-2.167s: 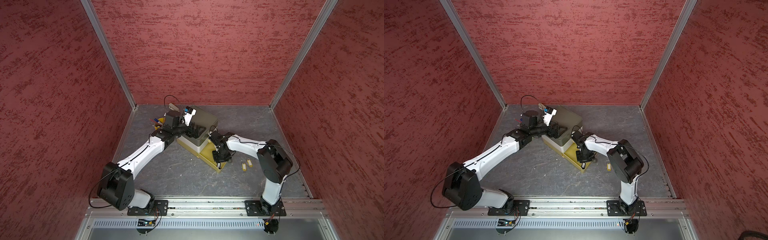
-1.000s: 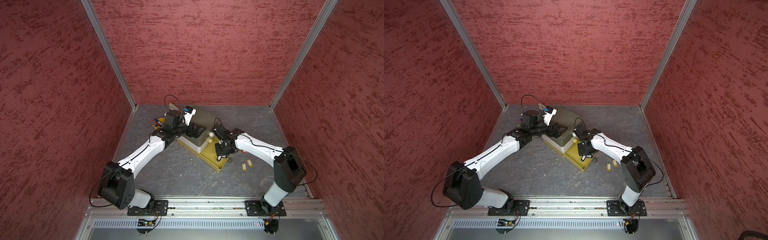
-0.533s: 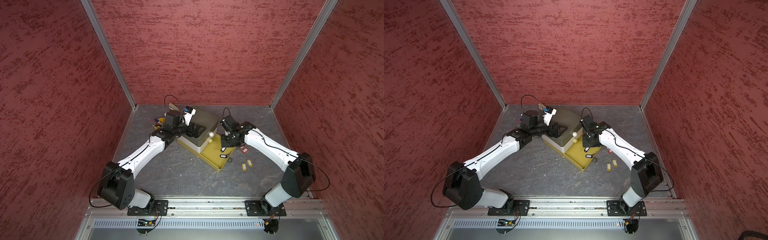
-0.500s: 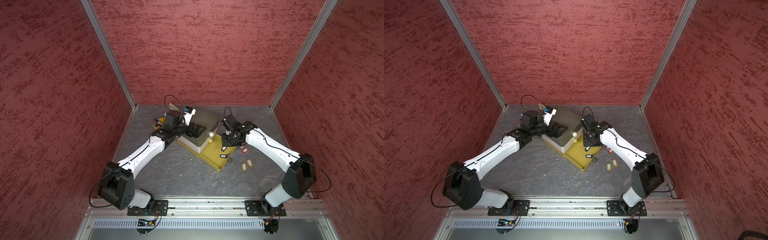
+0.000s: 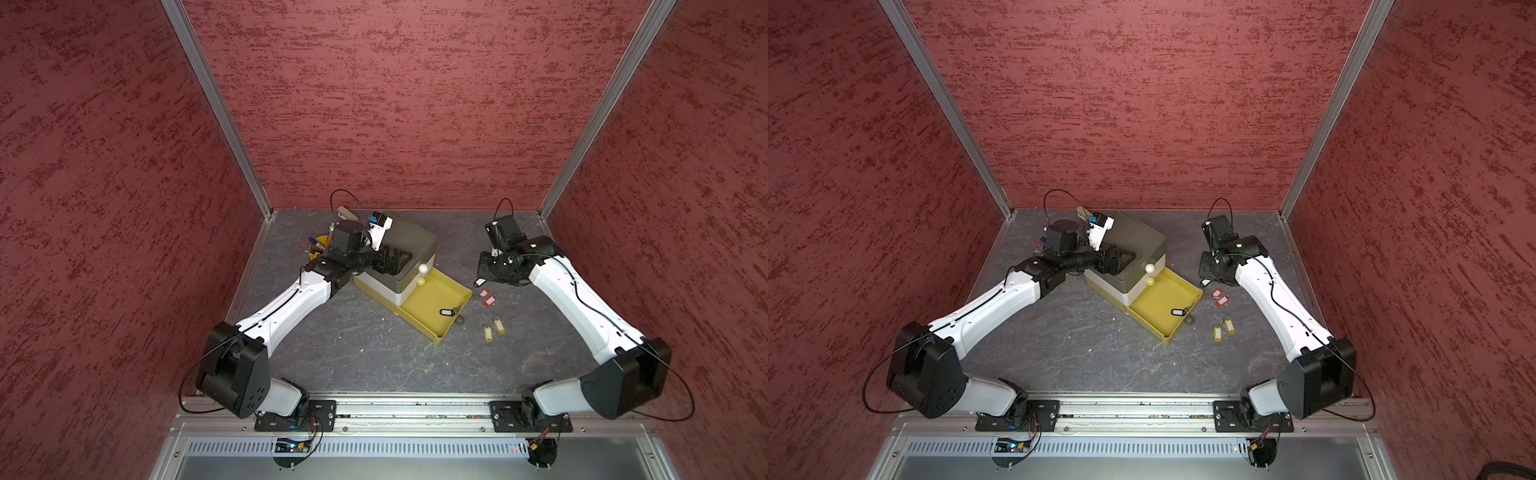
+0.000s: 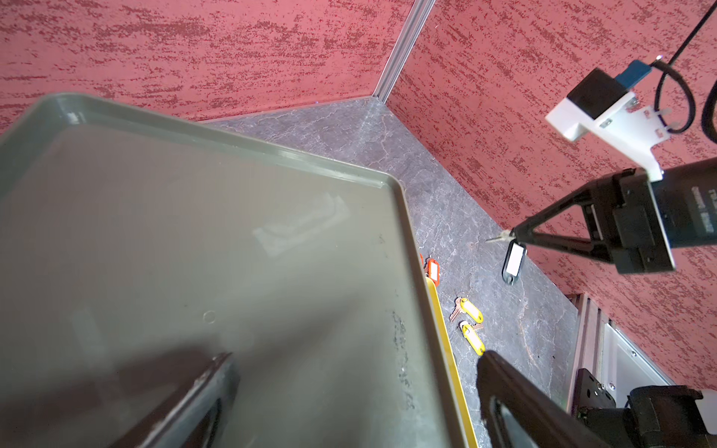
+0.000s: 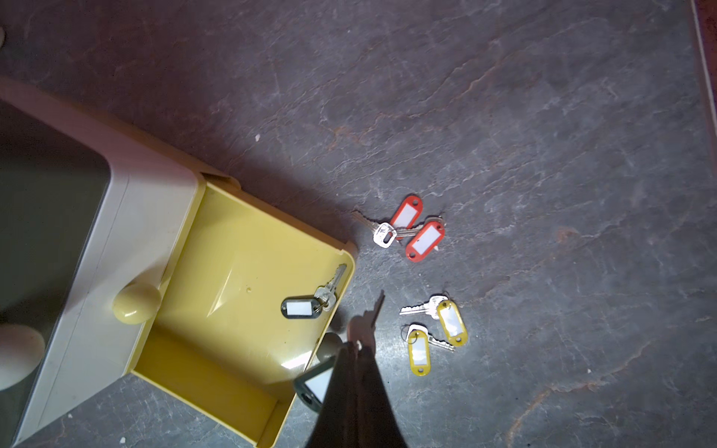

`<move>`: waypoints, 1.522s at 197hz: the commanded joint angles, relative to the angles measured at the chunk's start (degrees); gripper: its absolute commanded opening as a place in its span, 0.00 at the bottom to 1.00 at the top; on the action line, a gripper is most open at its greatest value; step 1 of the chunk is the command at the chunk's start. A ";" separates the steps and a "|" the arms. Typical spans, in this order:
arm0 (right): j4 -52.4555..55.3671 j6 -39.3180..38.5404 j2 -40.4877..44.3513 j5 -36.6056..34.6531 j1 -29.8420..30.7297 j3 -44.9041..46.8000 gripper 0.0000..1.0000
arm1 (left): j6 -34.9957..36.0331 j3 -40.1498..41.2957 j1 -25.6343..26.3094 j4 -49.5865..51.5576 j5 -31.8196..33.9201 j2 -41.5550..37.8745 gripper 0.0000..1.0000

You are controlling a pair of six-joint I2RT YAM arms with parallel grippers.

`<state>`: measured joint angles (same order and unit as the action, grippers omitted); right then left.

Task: Take the keys out of the drawer
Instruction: Place the key at the center of the board.

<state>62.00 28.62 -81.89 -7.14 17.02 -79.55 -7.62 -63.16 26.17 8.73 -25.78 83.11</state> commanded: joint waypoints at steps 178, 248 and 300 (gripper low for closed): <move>-19.96 2.32 -32.28 7.46 -10.43 -6.97 0.00 | -5.83 2.26 1.51 18.59 2.11 5.65 1.00; -20.98 1.88 -31.92 9.52 -11.83 -4.60 0.38 | -5.92 3.03 1.50 18.41 2.40 5.57 1.00; -22.59 3.17 -23.12 11.90 -11.92 0.05 0.73 | -5.65 3.41 1.51 18.49 2.41 4.40 1.00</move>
<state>41.30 31.05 -111.85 2.85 5.41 -81.54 -9.82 -64.69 27.14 9.74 -24.29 84.07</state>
